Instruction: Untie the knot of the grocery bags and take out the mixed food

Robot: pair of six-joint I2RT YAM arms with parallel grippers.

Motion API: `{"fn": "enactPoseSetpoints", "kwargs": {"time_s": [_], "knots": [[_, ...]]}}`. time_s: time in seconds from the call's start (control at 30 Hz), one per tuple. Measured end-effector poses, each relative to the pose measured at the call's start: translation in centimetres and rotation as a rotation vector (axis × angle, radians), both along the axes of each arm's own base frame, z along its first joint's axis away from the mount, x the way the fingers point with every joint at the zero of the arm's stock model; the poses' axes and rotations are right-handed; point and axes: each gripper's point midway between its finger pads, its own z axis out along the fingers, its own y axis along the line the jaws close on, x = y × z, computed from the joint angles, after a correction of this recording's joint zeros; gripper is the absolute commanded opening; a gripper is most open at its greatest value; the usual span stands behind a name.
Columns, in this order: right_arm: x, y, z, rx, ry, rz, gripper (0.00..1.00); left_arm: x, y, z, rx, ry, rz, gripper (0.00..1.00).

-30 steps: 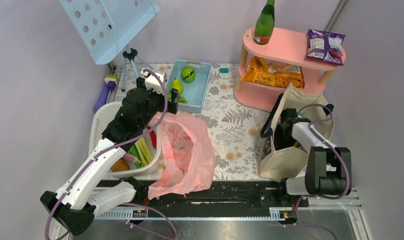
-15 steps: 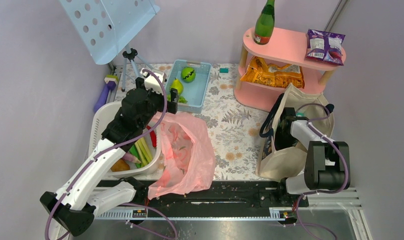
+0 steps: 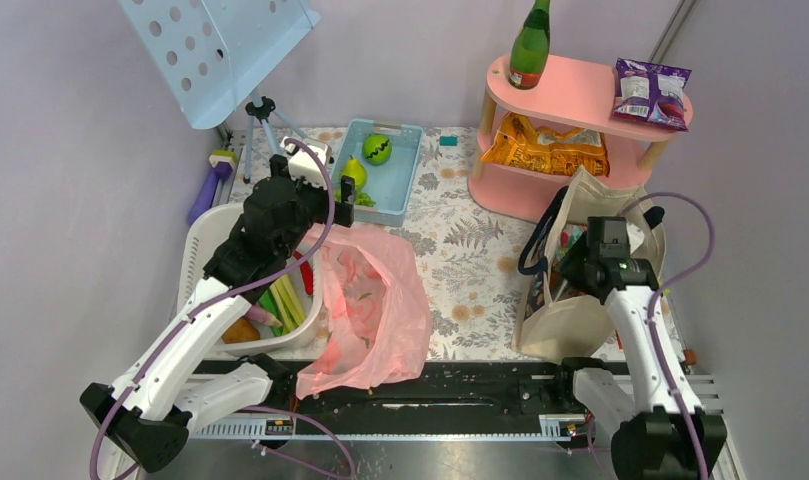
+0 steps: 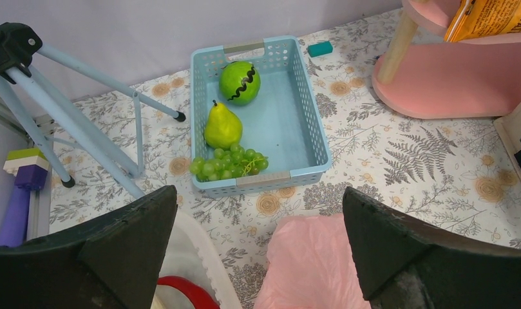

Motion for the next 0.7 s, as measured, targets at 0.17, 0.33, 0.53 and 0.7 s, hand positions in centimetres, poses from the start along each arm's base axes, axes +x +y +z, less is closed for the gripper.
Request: {"fn": "enactPoseSetpoints", "kwargs": {"time_s": [0.17, 0.33, 0.53, 0.7], "knots": [[1.7, -0.8, 6.4, -0.051, -0.193, -0.002, 0.00, 0.1, 0.1, -0.3, 0.004, 0.001, 0.005, 0.99], [2.0, -0.9, 10.9, -0.077, -0.303, 0.025, 0.00, 0.1, 0.0, -0.5, 0.007, 0.004, 0.004, 0.99], [1.8, -0.1, 15.9, -0.083, -0.431, 0.106, 0.00, 0.1, -0.2, -0.4, -0.001, 0.003, -0.006, 0.99], [1.7, 1.0, 18.7, -0.064, -0.507, 0.176, 0.00, 0.0, -0.5, -0.4, -0.006, 0.006, -0.021, 0.99]]}}
